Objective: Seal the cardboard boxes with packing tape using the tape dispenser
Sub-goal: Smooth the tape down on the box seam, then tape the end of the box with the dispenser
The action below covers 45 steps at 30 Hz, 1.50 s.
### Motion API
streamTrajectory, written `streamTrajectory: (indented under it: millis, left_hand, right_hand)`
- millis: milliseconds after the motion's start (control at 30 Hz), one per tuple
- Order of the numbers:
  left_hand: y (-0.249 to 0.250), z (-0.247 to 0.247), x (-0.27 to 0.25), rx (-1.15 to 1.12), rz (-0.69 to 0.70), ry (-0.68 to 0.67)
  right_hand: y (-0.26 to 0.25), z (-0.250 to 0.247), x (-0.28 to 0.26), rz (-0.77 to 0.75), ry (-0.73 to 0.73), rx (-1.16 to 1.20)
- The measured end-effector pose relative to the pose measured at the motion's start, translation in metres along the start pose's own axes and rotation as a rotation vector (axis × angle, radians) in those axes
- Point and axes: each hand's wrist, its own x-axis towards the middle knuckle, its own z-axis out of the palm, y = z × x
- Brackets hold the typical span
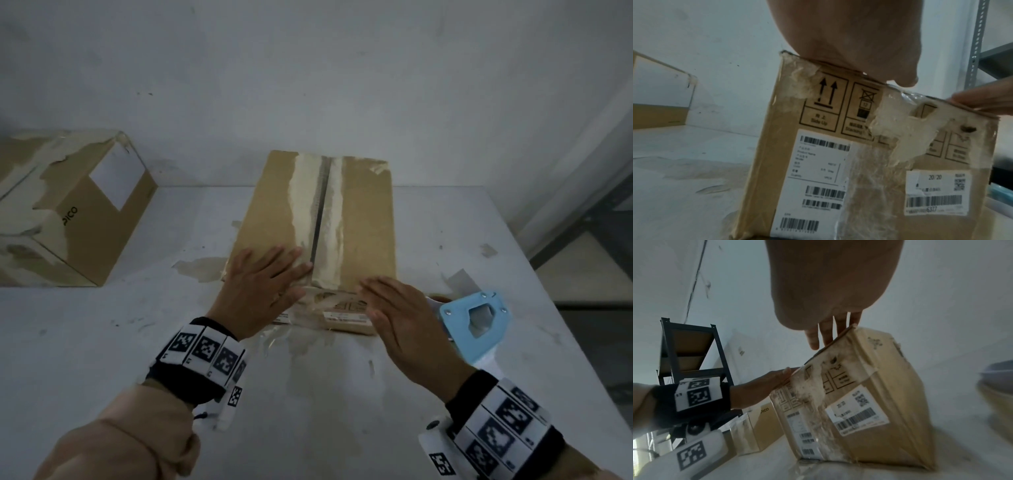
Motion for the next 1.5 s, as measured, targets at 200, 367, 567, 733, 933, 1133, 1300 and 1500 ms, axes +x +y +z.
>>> streamTrajectory:
  millis: [200, 367, 567, 733, 933, 1133, 1300, 1500]
  left_hand:
    - [0.005, 0.004, 0.001, -0.047, -0.028, 0.055]
    - [0.009, 0.003, 0.001, -0.054, -0.055, 0.096]
    - [0.01, 0.004, 0.0, -0.064, -0.071, 0.112]
    - [0.012, 0.005, -0.001, -0.077, -0.09, 0.121]
    - [0.014, 0.004, -0.002, -0.079, -0.095, 0.15]
    - [0.014, 0.004, -0.002, -0.12, -0.121, 0.131]
    - [0.016, 0.001, -0.001, -0.158, -0.138, 0.126]
    - [0.02, -0.013, 0.007, -0.281, -0.134, 0.184]
  right_hand:
    - [0.042, -0.021, -0.072, 0.126, 0.036, -0.055]
    - [0.088, -0.026, -0.13, 0.442, -0.092, -0.142]
    - [0.096, -0.016, -0.15, 0.626, -0.083, -0.217]
    - [0.117, -0.009, -0.163, 0.778, -0.153, -0.085]
    - [0.102, 0.002, -0.162, 0.735, -0.125, -0.076]
    - [0.092, 0.012, -0.145, 0.85, -0.076, -0.115]
    - [0.08, -0.006, -0.135, 0.848, 0.019, 0.025]
    - [0.066, -0.041, -0.082, 0.831, 0.313, 0.322]
